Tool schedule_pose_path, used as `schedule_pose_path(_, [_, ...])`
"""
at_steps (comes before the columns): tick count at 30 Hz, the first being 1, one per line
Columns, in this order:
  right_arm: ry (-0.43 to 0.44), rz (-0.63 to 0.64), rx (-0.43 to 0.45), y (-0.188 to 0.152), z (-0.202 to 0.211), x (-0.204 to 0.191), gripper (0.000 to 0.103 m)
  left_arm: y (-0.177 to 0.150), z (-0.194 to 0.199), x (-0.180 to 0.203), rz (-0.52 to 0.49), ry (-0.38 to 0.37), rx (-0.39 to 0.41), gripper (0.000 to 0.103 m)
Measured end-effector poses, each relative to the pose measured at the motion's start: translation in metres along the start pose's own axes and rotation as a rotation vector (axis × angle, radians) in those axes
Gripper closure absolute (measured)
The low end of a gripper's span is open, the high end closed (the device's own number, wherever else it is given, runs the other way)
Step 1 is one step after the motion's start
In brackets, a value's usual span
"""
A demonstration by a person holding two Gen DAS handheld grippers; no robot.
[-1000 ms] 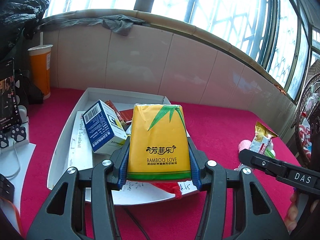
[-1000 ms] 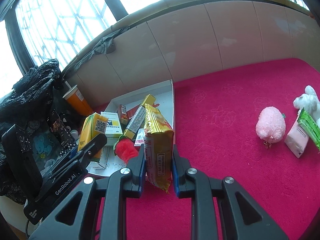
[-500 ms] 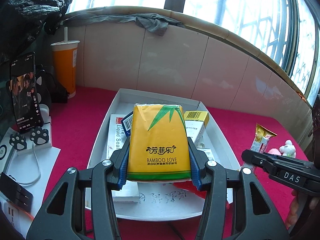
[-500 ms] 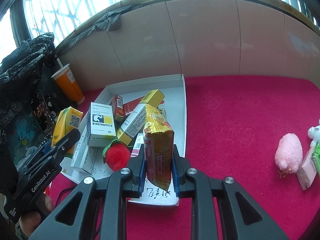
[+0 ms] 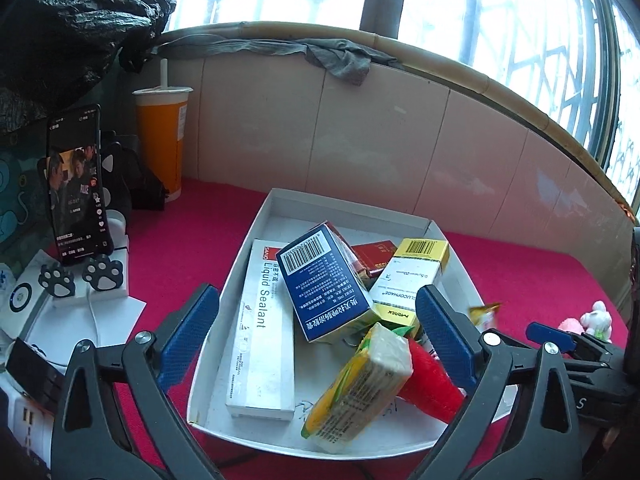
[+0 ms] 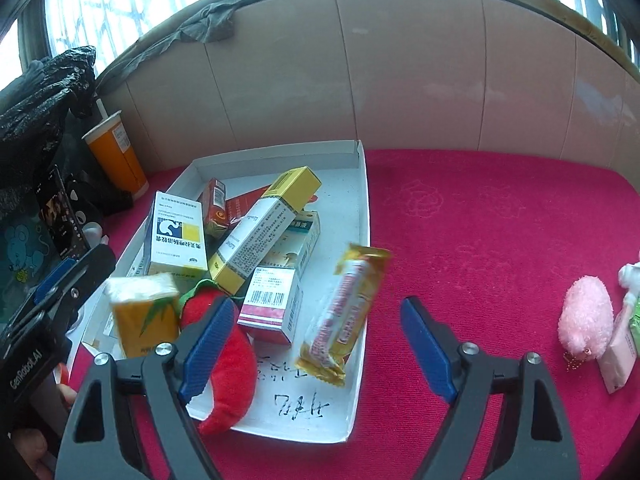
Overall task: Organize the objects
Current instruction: 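Open both grippers to drop the tissue pack and snack bar in the tray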
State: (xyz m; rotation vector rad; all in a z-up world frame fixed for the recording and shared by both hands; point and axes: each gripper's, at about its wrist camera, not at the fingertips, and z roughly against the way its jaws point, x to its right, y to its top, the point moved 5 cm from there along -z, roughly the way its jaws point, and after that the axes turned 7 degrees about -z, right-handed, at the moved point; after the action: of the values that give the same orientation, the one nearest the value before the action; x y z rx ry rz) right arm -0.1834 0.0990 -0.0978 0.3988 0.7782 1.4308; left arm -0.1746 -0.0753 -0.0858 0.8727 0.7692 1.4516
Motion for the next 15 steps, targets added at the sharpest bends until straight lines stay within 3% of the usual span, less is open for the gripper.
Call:
schedule_pose_path(6, [0.035, 0.01, 0.056, 0.001, 0.02, -0.007, 0.018, 0.0, 0.003, 0.002, 0.008, -0.002, 0.001, 0.0])
schedule_pose_path(15, [0.076, -0.014, 0.056, -0.004, 0.033, -0.012, 0.018, -0.001, 0.007, 0.003, 0.017, -0.004, 0.001, 0.0])
